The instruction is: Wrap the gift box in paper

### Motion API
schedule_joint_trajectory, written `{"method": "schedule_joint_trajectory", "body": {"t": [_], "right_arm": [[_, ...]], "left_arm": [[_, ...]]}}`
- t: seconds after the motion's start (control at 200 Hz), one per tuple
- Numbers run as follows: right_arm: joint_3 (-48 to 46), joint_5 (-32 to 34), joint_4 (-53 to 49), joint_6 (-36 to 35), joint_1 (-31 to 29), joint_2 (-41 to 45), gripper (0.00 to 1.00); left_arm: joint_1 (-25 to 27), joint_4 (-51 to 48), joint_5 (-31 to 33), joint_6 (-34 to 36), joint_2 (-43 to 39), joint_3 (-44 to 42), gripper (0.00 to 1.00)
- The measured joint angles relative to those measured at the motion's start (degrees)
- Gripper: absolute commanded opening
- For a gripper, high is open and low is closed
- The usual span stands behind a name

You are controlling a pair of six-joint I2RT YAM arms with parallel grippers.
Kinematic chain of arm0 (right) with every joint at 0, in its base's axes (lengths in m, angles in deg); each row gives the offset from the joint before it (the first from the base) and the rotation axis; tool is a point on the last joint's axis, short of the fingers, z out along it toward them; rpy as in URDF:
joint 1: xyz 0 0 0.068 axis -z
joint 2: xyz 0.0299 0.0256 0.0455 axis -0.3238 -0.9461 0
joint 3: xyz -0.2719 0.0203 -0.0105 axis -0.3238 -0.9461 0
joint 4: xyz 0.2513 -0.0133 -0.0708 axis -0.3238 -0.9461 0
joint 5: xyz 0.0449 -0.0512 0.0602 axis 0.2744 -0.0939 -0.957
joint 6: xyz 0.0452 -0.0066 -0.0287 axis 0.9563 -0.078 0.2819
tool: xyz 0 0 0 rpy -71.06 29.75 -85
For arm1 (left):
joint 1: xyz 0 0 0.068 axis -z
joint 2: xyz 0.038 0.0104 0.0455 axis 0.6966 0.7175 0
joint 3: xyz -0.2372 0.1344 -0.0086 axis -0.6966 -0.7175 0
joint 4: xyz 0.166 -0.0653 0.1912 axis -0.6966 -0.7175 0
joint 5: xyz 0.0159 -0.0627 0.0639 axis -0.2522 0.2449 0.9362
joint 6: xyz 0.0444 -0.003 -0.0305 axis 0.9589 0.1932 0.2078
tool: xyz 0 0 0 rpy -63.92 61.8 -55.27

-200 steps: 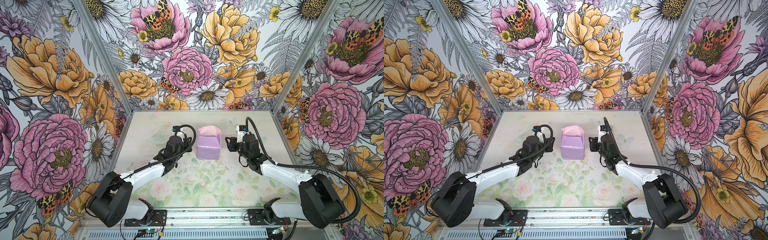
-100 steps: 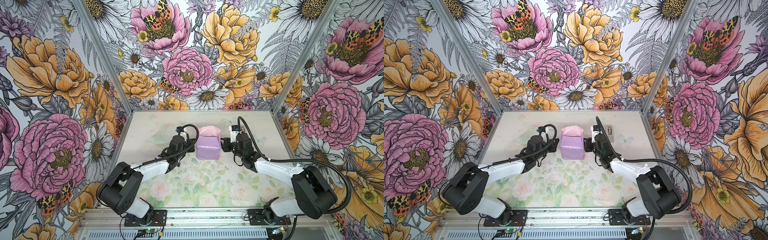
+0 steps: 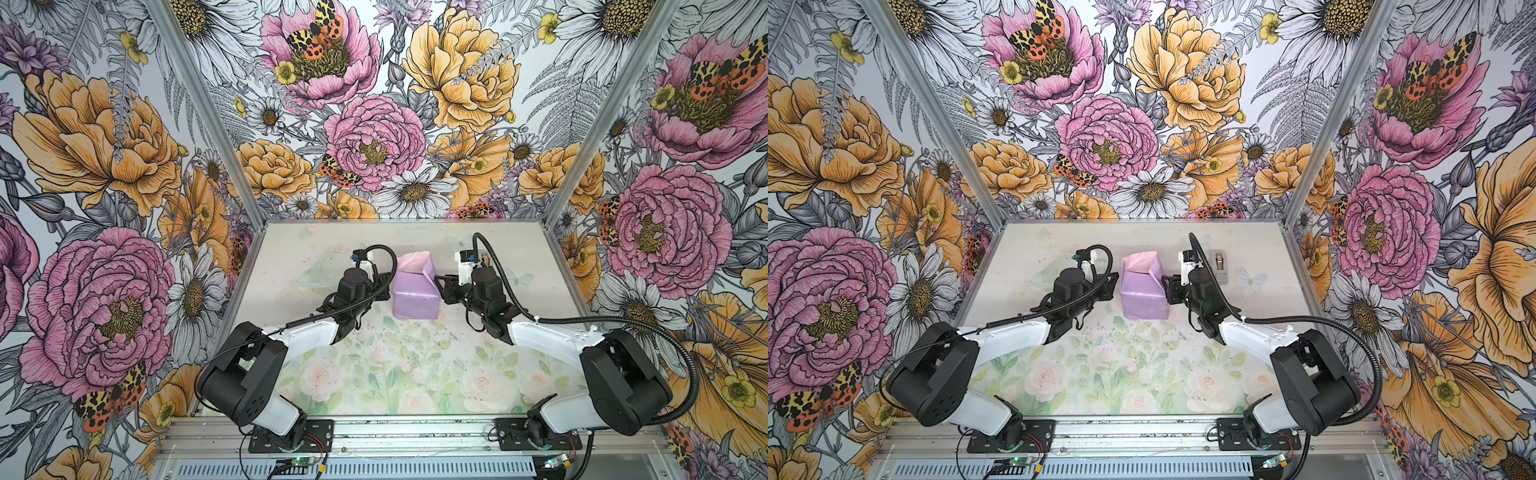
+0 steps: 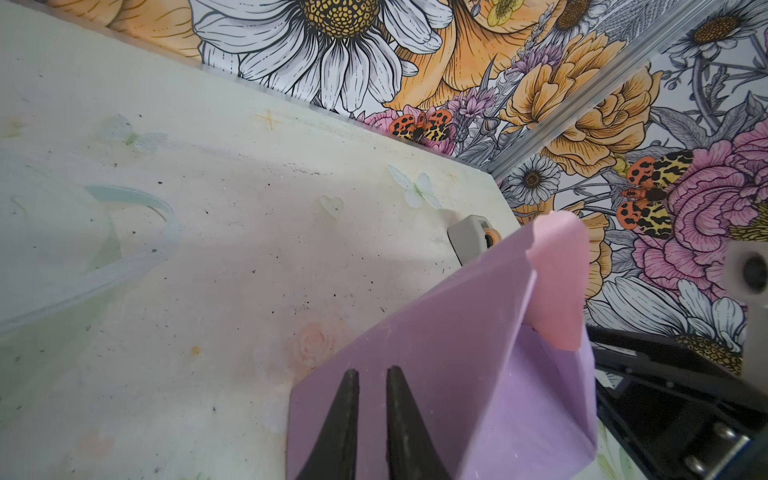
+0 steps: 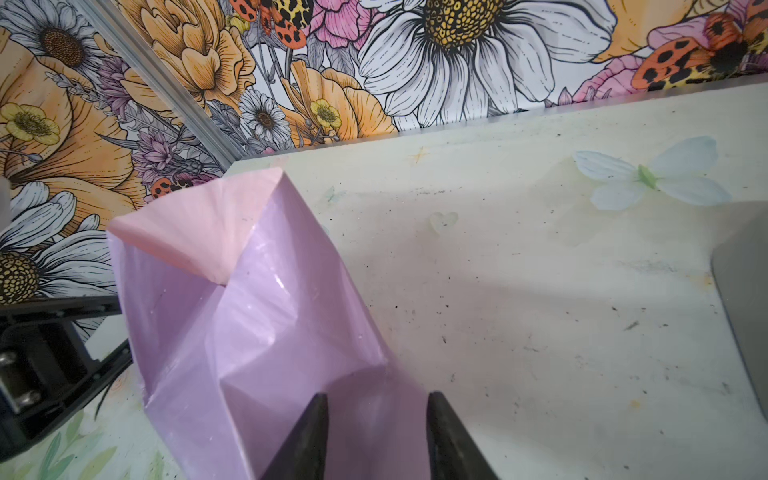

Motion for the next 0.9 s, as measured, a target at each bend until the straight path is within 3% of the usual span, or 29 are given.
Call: {"method": "schedule_joint_trajectory", "body": {"t": [0.48, 0.901], "right_arm": [[1.3, -7.1, -4.2, -5.6, 0.2, -1.5, 0.42], [2.2, -13.6, -11.3, -8.1, 3.2, 2.8, 0.45]], "left_arm": [[-0.7, 0.3, -0.3, -0.2, -0.4, 0.0, 0.15], [-0.7, -3.0, 0.2, 2.0, -10.2, 0.0, 0.16]]}}
